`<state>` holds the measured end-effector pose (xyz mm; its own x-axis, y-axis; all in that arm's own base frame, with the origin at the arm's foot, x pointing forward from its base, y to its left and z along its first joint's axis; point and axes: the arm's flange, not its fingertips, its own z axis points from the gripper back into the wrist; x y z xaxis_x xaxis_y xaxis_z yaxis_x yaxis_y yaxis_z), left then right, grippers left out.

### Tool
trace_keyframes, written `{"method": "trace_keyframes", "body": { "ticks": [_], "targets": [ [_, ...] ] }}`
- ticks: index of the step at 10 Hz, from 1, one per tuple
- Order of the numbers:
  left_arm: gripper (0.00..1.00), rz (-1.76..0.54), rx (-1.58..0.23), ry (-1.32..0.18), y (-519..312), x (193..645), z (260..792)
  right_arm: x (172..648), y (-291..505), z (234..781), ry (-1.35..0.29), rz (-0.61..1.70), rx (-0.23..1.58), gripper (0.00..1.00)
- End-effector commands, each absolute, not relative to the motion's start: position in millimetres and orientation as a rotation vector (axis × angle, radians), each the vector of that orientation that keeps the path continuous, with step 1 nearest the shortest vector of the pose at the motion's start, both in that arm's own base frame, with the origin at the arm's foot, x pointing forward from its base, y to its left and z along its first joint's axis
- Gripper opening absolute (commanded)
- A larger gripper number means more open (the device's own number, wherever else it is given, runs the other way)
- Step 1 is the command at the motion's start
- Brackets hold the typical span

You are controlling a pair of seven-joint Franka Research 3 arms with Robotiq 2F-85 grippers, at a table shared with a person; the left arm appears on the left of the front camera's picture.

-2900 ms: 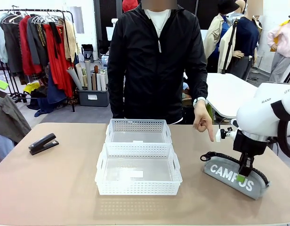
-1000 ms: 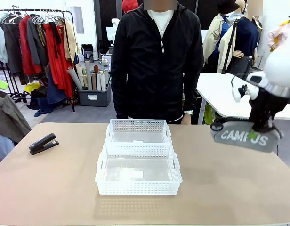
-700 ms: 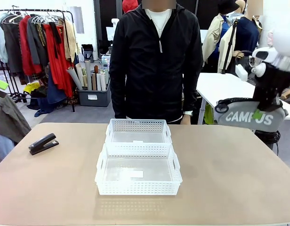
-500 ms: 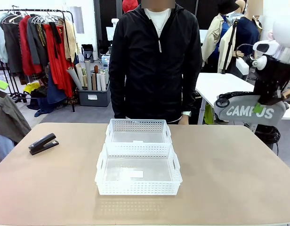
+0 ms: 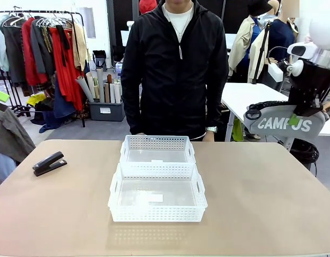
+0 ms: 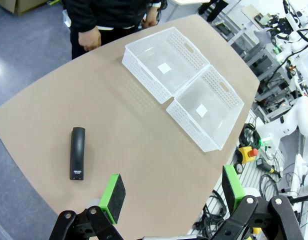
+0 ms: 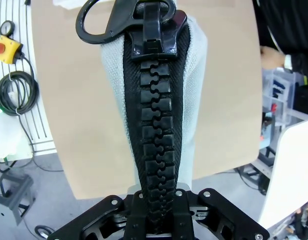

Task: Distribute items into two baskets.
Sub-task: Pick up the Pencil pouch that the person points to, then move the picked Pencil pouch towards the Organizing basket indicated by the person, stopping as directed.

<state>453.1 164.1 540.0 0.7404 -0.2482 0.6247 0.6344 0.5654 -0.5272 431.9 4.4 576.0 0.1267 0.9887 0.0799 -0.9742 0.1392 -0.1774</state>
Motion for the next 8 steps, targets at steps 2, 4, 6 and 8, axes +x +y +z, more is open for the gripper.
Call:
{"method": "trace_keyframes", "body": {
  "ticks": [2, 4, 6, 8],
  "targets": [
    [1.0, -0.547, -0.815, -0.531, 163.7, 451.8, 540.8, 430.3, 3.7, 575.6, -0.2, 1.426, -0.09, 0.0],
    [1.0, -0.547, -0.815, -0.531, 163.7, 451.8, 540.8, 430.3, 3.7, 575.6, -0.2, 1.426, -0.09, 0.0],
    [1.0, -0.547, -0.815, -0.531, 163.7, 451.8, 540.8, 430.3, 3.7, 575.6, -0.2, 1.426, -0.09, 0.0],
    [1.0, -0.547, -0.815, -0.531, 163.7, 451.8, 540.8, 430.3, 3.7, 575.6, -0.2, 1.426, -0.09, 0.0]
  ]
}}
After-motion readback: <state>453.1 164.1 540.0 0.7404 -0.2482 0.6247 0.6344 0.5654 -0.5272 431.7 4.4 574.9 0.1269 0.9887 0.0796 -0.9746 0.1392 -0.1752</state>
